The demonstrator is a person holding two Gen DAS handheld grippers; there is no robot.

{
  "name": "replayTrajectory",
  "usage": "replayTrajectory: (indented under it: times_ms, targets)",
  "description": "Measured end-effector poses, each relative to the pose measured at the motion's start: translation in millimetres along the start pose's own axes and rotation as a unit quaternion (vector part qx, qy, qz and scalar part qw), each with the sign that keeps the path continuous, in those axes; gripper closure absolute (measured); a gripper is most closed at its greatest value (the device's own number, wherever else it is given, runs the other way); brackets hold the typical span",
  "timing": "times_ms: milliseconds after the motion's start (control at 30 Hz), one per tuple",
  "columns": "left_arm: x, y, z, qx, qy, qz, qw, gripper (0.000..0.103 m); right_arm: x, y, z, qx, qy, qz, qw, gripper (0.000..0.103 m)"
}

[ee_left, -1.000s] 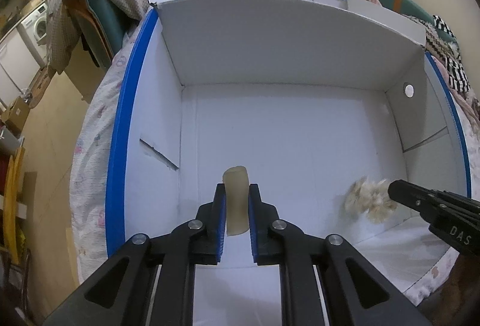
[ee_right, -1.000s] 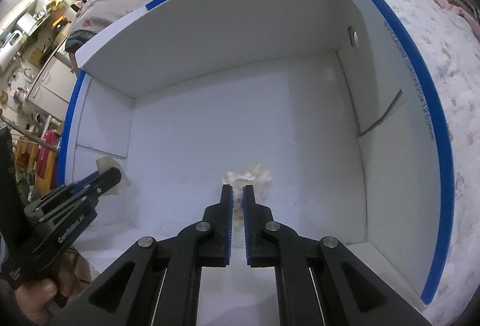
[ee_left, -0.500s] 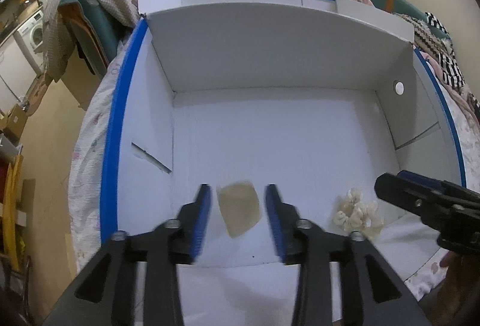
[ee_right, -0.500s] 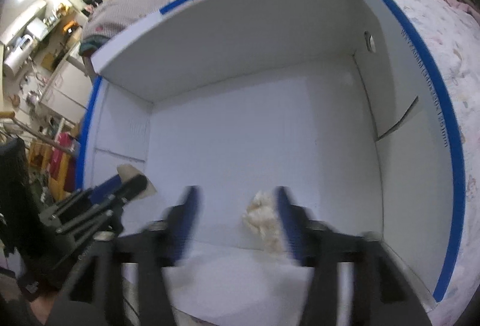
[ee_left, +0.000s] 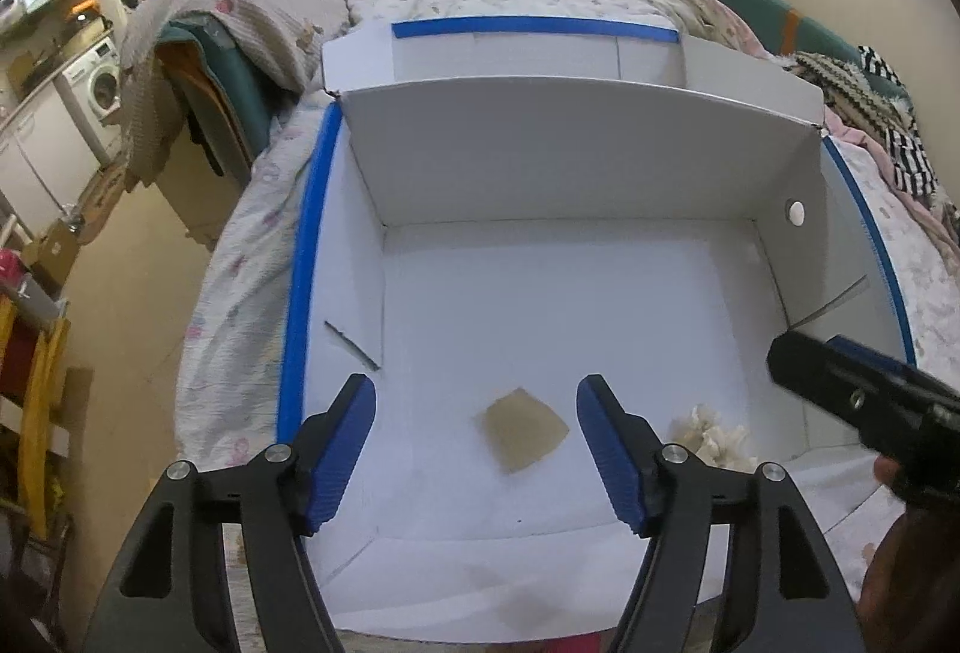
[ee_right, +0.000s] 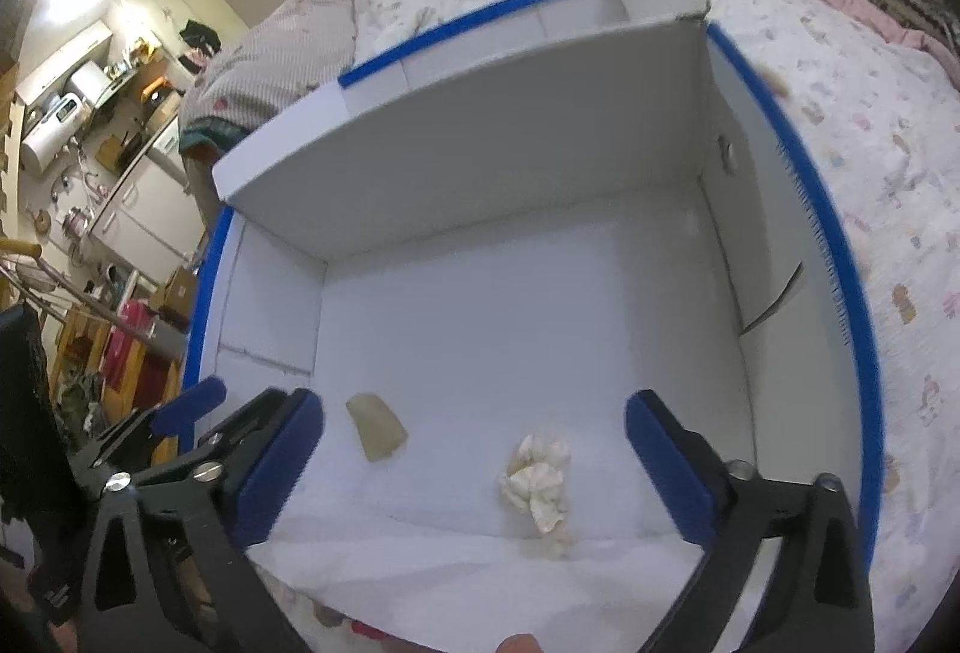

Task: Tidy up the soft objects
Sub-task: 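Open the right tool to drop the scrunchie into the box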

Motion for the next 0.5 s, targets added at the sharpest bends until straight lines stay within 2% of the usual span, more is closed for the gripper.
replayTrajectory:
  times_ms: [333, 500]
  targets:
    - [20, 0, -8, -0.009, -0.021, 0.027, 0.9994, 0.036, 2, -7, 7, 0.001, 0.028, 0.027, 0.999, 0.000]
    - [30, 2, -16, 0.000, -0.019, 0.025, 0.9995, 0.036, 9, -5, 6, 0.010, 0.033, 0.040, 0.999, 0.000]
Point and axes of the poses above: each gripper's, at about its wrist camera, not at the fingertips, and x roughly against the way its jaws point, z to its right, y to its underside, the point moved 5 cm from there along -x, roughly the way its jaws point, and after that the axes turned 9 degrees about z, right-handed, at the moved point
